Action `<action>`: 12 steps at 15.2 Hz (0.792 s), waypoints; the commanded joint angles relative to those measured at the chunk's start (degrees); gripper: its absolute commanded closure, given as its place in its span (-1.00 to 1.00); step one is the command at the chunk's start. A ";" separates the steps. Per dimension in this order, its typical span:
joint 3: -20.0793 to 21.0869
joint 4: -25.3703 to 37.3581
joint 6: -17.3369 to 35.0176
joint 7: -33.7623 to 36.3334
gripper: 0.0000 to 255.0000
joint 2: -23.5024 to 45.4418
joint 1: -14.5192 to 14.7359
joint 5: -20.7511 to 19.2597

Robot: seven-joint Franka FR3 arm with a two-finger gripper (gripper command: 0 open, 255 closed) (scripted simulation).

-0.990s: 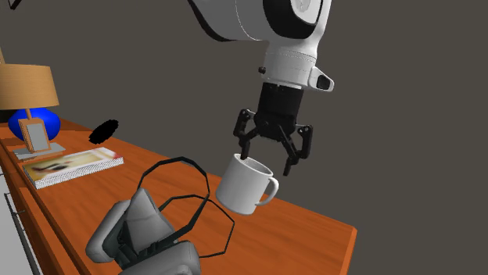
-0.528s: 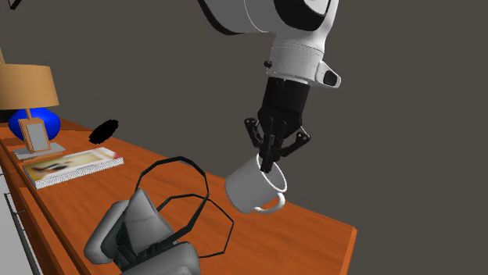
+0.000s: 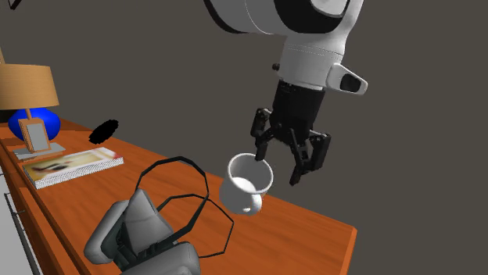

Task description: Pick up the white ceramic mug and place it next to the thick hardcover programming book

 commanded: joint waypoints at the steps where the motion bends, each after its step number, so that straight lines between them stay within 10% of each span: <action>1: -1.41 -6.32 9.36 9.70 -1.00 -2.93 -0.11 3.37; 12: -0.67 -7.97 14.26 8.87 -1.00 0.28 0.44 4.73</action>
